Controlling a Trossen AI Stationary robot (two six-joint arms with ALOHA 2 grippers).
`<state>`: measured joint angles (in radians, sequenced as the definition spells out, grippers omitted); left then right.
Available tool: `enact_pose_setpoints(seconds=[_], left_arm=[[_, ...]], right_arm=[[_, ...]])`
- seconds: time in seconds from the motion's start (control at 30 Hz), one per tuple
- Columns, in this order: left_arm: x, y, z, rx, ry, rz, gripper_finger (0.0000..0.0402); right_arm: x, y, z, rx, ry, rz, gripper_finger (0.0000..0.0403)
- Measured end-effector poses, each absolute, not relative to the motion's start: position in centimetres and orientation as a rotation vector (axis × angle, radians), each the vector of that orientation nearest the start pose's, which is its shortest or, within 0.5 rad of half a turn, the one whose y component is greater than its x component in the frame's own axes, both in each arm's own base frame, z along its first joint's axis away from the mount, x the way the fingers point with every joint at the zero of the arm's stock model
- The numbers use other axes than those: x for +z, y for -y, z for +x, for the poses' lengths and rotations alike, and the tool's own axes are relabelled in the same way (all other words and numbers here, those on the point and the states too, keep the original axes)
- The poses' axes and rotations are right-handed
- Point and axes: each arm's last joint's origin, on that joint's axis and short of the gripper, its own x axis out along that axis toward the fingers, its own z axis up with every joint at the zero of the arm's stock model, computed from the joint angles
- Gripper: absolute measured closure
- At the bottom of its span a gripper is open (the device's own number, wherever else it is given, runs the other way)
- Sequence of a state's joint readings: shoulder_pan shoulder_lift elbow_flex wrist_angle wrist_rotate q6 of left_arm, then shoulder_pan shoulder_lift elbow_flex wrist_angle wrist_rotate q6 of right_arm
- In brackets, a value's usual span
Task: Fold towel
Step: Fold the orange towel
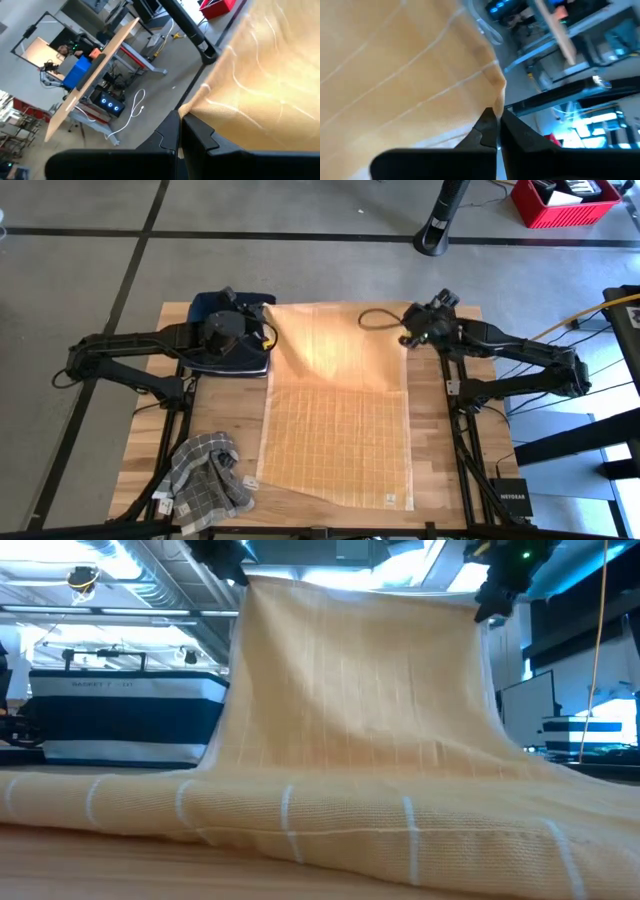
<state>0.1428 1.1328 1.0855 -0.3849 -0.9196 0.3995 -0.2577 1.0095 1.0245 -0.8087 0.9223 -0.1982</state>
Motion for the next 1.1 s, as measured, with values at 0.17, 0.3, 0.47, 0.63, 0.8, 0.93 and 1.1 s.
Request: enact_pose_setpoints(seconds=[0.17,0.3,0.47,0.63,0.8,0.93,1.1], left_arm=[[35.5,-5.9,22.7,0.956,-0.628,0.522,0.0396],[35.4,-4.2,23.2,0.812,-0.587,0.509,0.0396],[34.7,-2.0,23.3,0.594,-0.584,0.418,0.0396],[33.0,0.0,22.5,0.422,-0.708,0.260,0.0396],[31.5,1.5,21.2,0.406,-0.845,0.181,0.0396],[29.7,2.9,20.8,0.353,-0.893,0.094,0.0396],[26.5,4.9,20.8,0.285,-0.950,-0.010,0.0396]], right_arm=[[34.0,7.6,17.2,-1.053,-0.882,-0.475,0.0398],[34.6,5.9,16.9,-0.978,-0.865,-0.427,0.0398],[33.8,3.0,16.0,-0.763,-0.897,-0.204,0.0398],[31.7,-0.4,15.7,-0.541,-0.976,-0.008,0.0398],[29.8,-3.6,15.3,-0.404,-1.019,0.111,0.0398],[27.9,-5.5,14.5,-0.365,-1.071,0.186,0.0398],[25.3,-7.9,13.9,-0.285,-1.103,0.315,0.0396]])
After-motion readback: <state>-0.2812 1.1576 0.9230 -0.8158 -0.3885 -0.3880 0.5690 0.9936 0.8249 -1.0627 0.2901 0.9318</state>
